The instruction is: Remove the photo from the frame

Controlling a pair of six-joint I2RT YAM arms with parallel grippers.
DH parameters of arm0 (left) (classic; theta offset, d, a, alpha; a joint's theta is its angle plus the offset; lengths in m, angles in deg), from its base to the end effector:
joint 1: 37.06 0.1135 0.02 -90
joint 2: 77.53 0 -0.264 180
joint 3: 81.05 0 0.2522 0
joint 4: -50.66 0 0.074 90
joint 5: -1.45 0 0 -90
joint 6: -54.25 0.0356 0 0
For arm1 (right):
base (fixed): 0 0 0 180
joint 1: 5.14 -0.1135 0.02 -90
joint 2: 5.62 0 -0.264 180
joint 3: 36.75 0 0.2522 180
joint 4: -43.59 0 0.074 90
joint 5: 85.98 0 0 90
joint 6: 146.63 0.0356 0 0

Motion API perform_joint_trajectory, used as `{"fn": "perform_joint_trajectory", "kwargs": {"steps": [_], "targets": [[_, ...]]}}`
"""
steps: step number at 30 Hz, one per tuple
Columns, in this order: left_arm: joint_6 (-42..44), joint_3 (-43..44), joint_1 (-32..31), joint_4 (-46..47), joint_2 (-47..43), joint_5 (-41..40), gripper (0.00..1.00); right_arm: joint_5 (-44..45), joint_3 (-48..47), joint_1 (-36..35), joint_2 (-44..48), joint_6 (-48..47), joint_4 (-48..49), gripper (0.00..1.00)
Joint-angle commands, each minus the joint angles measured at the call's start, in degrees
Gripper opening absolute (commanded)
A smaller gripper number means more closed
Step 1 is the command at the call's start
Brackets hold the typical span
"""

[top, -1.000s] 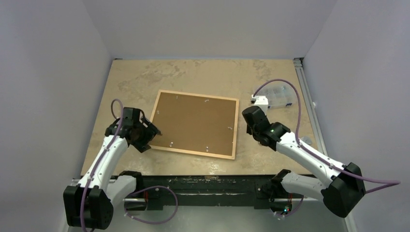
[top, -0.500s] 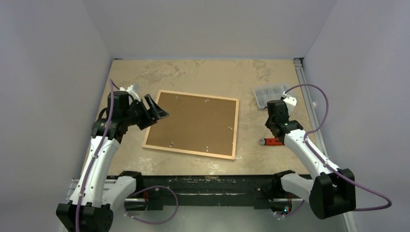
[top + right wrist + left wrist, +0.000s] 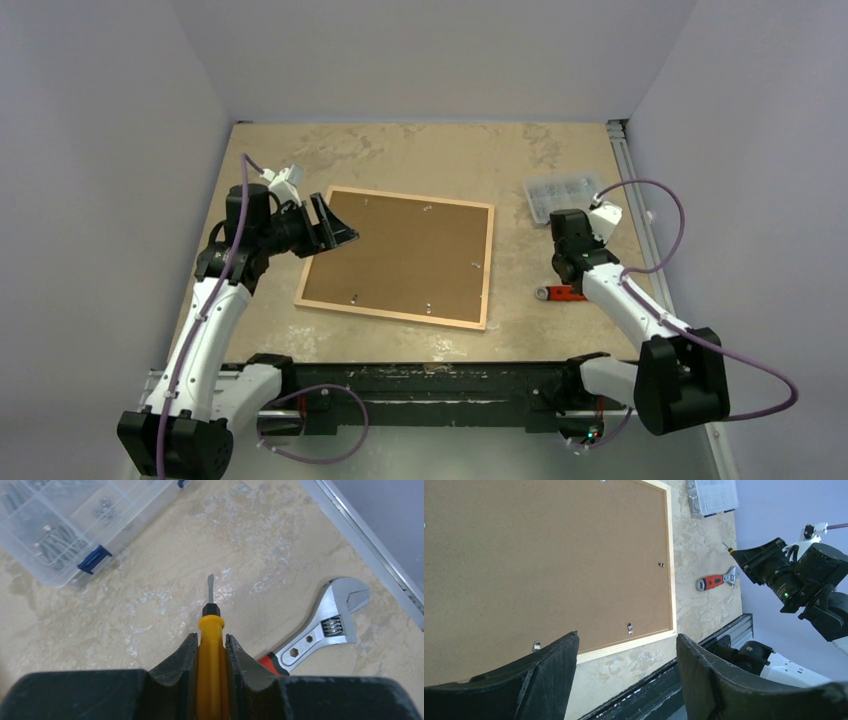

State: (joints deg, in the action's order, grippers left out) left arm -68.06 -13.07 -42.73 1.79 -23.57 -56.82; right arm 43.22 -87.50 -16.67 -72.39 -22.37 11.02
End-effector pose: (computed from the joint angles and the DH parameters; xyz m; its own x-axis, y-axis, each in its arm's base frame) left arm 0.1921 -0.0379 0.3285 -0.7551 -0.3819 -0.5330 0.1301 0.7095 -0.6926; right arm 0.2254 0.0230 0.2103 -0.4640 0.3506 -0.8135 0.6242 0.7810 -0.0194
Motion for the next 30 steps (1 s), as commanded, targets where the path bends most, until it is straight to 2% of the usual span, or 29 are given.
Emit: {"fn": "perform_joint_trajectory", "kwargs": {"steps": [1, 6, 14, 18, 30], "targets": [[3.8, -1.0, -0.3, 1.7, 0.0, -0.1, 0.68, 9.0, -1.5, 0.3, -3.6, 2.7, 0.0, 0.03], [4.1, -1.3, -0.3, 1.3, -0.8, -0.8, 0.68, 9.1, -5.3, 0.3, -10.2, 3.4, -3.5, 0.07], [4.2, -1.4, -0.3, 0.8, -1.5, -1.0, 0.68, -2.7, -6.5, 0.2, -13.0, 0.4, -2.6, 0.21], [4.2, -1.5, -0.3, 0.8, -1.8, -1.0, 0.68, -4.8, -7.2, 0.2, -15.4, 0.7, -3.9, 0.33], [4.2, -1.6, -0.3, 0.8, -1.8, -0.4, 0.67, -5.8, -8.0, 0.2, -16.3, -0.3, -4.0, 0.33]]}}
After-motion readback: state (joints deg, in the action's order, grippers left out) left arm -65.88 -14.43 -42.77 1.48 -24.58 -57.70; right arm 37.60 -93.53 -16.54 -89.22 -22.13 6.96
